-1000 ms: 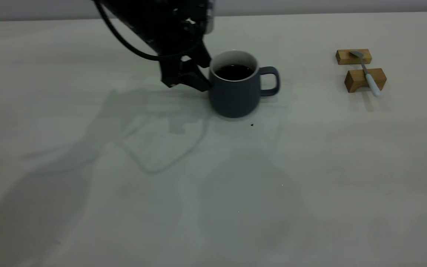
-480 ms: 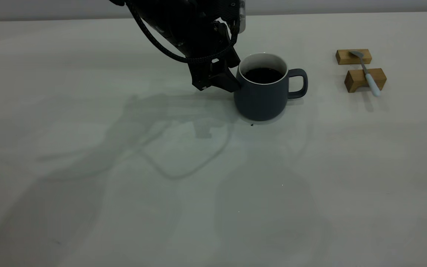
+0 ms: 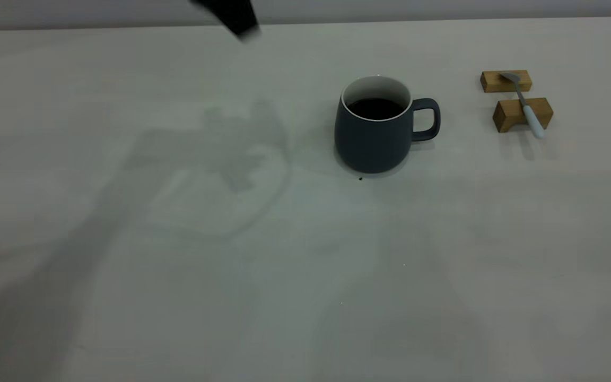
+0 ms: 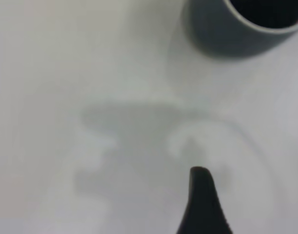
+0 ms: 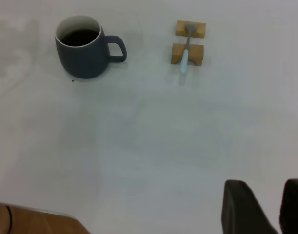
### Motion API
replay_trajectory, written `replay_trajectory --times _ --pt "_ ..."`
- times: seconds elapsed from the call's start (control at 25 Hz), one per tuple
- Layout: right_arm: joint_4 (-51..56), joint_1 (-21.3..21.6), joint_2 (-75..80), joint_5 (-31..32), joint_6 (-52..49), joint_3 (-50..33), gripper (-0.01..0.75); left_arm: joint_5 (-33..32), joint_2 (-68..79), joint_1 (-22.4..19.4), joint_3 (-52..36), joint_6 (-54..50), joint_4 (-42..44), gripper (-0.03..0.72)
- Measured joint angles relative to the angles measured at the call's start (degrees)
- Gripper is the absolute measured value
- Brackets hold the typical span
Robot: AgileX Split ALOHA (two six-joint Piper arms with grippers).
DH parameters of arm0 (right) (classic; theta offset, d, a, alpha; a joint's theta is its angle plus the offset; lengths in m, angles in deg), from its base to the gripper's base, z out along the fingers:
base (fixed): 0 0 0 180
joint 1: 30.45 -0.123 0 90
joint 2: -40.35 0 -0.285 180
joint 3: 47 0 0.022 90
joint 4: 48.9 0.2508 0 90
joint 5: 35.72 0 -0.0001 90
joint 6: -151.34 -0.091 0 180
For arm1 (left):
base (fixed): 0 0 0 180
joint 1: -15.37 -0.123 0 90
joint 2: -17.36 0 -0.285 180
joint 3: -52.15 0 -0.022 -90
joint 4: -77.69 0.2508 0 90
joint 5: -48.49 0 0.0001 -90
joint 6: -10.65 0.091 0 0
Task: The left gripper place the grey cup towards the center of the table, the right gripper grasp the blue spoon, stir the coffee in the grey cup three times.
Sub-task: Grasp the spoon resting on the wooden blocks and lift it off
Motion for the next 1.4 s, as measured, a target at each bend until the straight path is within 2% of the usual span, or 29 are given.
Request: replay_trajectory --times 0.16,0.32,0.48,0.64,0.84,1.24,1.4 --pt "0.00 0.00 0.00 0.00 0.00 0.00 0.238 -9.50 -10.96 0.00 0.00 -18.18 9.06 0.585" --pt "0.00 0.00 0.00 0.00 0.00 0.00 0.238 -18.03 -19.97 0.00 0.00 -28.89 12.88 0.585" --pt "0.00 0.00 0.00 -0.05 0.00 0.00 0.238 -18.35 -27.03 0.00 -0.27 -35.26 14.10 0.585" --pt "0.00 0.00 0.00 -0.05 0.00 0.00 0.238 -18.35 -34.72 0.00 -4.77 -41.74 14.48 0.585" --pt "0.00 0.00 0.00 -0.05 0.00 0.00 0.238 -18.35 -46.67 0.00 -18.47 -46.44 14.48 0.585" --pt "0.00 0.00 0.00 -0.05 0.00 0.00 0.238 -17.20 -72.65 0.00 -56.31 -48.93 14.48 0.585" --pt "0.00 0.00 0.00 -0.05 0.00 0.00 0.238 -14.52 -82.15 0.00 -65.19 -48.93 14.48 0.585"
